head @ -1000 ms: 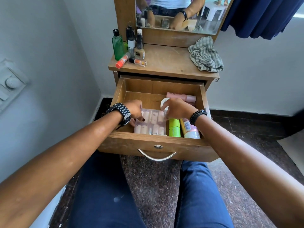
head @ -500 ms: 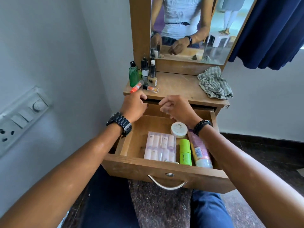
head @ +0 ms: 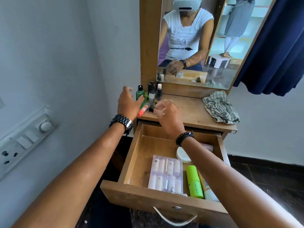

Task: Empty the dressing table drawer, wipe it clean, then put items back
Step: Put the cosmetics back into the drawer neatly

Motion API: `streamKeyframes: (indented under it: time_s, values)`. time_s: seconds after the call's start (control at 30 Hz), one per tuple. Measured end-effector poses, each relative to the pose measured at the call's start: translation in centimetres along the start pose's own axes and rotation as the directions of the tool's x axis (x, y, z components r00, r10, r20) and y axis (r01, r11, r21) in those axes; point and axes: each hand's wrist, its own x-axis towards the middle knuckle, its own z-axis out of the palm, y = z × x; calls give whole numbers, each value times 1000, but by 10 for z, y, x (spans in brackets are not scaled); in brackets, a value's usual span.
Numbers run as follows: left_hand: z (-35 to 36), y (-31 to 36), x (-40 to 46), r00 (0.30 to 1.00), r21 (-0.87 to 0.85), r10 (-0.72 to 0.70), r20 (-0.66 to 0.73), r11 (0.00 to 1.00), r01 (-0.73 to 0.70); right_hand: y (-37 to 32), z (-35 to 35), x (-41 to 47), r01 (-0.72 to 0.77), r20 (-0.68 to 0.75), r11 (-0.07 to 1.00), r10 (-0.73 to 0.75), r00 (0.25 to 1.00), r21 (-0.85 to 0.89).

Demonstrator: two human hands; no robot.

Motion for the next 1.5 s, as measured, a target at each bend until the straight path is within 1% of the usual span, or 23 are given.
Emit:
streamKeyframes:
  time_s: [0.13,0.23,0.33,0.5,0.57,0.67,0.73,0.87,0.97,1.03,1.1,1.2,1.3,1.4,1.5]
  values:
    - [7,6,12,996,52,-40,85,998,35,0,-3,18,-85,-102,996,88,991,30]
    - [10,4,14,1000,68,-21,24,998,19,2,-8,30,-146,-149,987,155,977,70]
    - [8,2,13,999,32,10,-46,999,-8,1,-9,38,-175,-115,980,185,976,90]
    - [-5,1,5,989,-123,22,-145,992,-40,-4,-6,49,-227,-41,968,232,972,111]
    - [-11,0,-2,985,-151,46,-167,986,-72,-4,-2,51,-233,-22,966,237,971,113]
    - [-18,-1,-14,983,-172,82,-163,979,-110,-3,2,52,-254,-6,964,255,967,74]
    - [-22,-2,-22,984,-193,88,-155,974,-117,-1,2,52,-277,-18,958,279,960,77]
    - [-31,-1,-38,988,-237,102,-114,963,-127,-1,-9,49,-287,-79,933,310,947,217]
    - [-40,-1,-53,988,-217,156,-6,964,-154,-5,-28,39,-232,-129,935,274,953,268]
    - [-45,-4,-63,971,-207,197,133,964,-167,-5,-40,26,-202,-142,926,257,956,319]
    - [-48,-10,-74,933,-179,200,299,972,-151,-2,-49,9,-172,-126,901,239,963,399]
    - [-49,-17,-90,835,-94,162,526,987,-132,10,-55,-19,-146,-78,885,200,977,443]
    - [-44,-24,-98,710,52,94,698,982,-181,26,-49,-42,-185,-6,877,210,978,442]
    - [-35,-30,-101,625,212,12,781,935,-283,39,-39,-60,-227,44,873,231,972,432]
    - [-27,-29,-105,553,294,-51,831,886,-360,42,-35,-68,-246,82,874,233,969,419]
